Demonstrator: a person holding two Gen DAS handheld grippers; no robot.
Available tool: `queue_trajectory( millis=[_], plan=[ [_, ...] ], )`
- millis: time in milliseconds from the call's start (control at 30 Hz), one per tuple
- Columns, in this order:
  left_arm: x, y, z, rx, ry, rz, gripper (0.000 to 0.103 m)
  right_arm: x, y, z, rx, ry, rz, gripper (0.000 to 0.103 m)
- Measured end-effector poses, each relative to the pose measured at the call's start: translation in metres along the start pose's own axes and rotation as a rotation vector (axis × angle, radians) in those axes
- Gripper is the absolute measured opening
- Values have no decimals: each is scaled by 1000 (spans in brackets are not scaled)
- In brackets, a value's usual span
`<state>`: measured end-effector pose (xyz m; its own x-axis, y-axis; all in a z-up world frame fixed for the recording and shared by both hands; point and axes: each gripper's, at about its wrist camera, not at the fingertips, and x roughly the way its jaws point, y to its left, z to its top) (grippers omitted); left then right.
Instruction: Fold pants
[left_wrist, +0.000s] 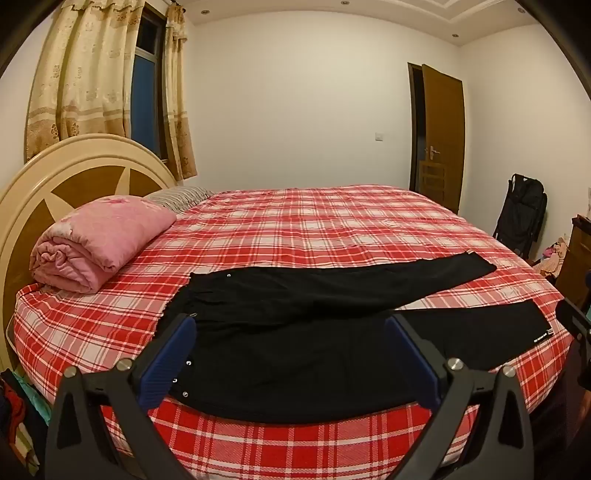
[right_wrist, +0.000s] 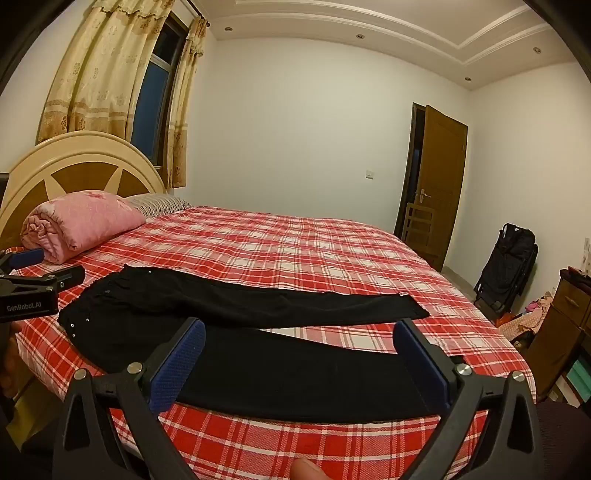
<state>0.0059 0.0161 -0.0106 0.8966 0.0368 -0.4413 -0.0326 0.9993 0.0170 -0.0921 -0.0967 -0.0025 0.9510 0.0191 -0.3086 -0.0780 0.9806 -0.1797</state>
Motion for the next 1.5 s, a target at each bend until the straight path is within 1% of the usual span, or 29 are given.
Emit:
queue_trajectory(
  millis=[533,633,900,1000,1100,1267,1300,1367,1500],
  plan=[
    [3,-3,-2,5,4,2,103,5,1,-6,-6,11,0,102],
    [4,-4,-3,6,9,3,103,9,6,-13,-10,13,-2,102],
    [6,-6,-4,9,15,5,103,10,1,-10,-13,17,-5,102],
    [11,-6,-6,10,30,5,103,15,-1,-13,-12,30,-6,102],
    [21,-4,-11,7,53,5,103,26,-4,-18,-10,60,-4,102],
    [55,4,-19,26,113,6,103,52,-8,-33,-12,126,16,102],
    [60,6,-19,33,121,13,103,62,-10,-37,-16,151,19,102],
    [79,18,-18,60,139,42,103,77,-14,-42,-26,186,25,102],
    [130,56,-8,113,197,146,103,110,-26,-47,-27,238,-6,102]
  ],
)
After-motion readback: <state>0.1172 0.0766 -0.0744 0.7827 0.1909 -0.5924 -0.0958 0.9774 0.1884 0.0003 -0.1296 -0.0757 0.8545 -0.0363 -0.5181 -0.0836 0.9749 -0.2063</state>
